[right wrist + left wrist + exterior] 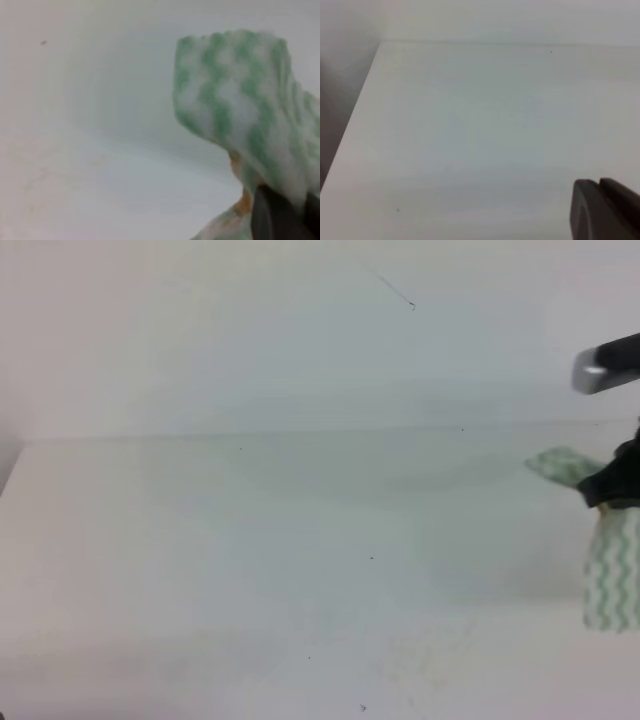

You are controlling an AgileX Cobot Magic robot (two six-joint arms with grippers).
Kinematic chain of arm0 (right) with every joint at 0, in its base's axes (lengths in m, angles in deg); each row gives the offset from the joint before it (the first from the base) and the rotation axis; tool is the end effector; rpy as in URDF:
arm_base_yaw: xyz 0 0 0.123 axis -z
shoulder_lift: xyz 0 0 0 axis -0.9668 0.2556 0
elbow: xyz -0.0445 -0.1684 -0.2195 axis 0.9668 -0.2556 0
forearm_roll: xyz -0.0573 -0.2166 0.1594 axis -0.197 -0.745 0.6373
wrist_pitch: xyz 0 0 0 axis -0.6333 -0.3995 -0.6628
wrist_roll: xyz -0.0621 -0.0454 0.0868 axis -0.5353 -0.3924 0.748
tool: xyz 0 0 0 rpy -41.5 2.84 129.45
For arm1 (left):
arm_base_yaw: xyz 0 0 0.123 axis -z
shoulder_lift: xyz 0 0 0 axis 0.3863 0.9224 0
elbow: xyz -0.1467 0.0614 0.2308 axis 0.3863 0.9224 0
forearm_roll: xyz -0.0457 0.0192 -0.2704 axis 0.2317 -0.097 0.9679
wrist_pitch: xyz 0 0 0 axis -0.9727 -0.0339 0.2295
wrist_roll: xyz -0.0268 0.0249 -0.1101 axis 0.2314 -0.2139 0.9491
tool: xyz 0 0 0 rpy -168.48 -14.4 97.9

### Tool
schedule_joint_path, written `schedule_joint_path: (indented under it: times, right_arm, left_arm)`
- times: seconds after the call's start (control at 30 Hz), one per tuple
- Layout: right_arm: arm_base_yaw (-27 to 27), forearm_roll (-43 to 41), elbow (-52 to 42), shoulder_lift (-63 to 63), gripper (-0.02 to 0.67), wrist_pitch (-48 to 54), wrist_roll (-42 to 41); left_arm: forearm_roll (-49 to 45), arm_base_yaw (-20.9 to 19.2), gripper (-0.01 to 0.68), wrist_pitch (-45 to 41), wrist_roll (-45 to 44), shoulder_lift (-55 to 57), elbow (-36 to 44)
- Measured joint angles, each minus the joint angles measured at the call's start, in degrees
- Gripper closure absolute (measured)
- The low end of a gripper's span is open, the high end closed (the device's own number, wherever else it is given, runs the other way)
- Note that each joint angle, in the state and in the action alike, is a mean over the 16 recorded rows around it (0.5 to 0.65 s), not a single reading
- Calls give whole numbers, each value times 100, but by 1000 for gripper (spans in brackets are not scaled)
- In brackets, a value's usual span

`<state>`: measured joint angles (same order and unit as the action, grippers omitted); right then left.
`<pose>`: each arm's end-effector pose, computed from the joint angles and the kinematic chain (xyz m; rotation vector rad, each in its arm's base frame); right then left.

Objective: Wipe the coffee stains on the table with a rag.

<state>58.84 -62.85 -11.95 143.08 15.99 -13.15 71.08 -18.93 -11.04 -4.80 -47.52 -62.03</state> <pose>0.3242 0.0898 0.2532 -0.5434 2.5517 -0.0073 0.1064 -0.0102 0.1796 -0.0608 1.7961 -0.1832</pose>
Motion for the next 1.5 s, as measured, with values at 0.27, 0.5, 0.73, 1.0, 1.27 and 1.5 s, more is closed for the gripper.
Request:
schedule_joint_path:
  times: [0.27, 0.5, 0.73, 1.0, 1.27, 1.5]
  right_arm:
    - [871, 54, -1122, -860, 629, -501, 48]
    - [1207, -57, -2299, -1269, 630, -1233, 445]
    - [1263, -345, -3104, -1252, 630, -2039, 1027]
    - [1268, -538, -3449, -707, 629, -2651, 1442]
    - [1268, -530, -3365, -10, 541, -2653, 1575]
    - [1266, -530, -3135, 202, 368, -2404, 1619]
  left_arm:
    - [0, 0, 675, 0, 0, 0, 0]
    - [-5, 0, 675, 0, 0, 0, 0]
    - [-9, 0, 675, 0, 0, 0, 0]
    - [-10, 0, 675, 0, 0, 0, 0]
    - [-10, 0, 675, 0, 0, 0, 0]
    - [-10, 0, 675, 0, 0, 0, 0]
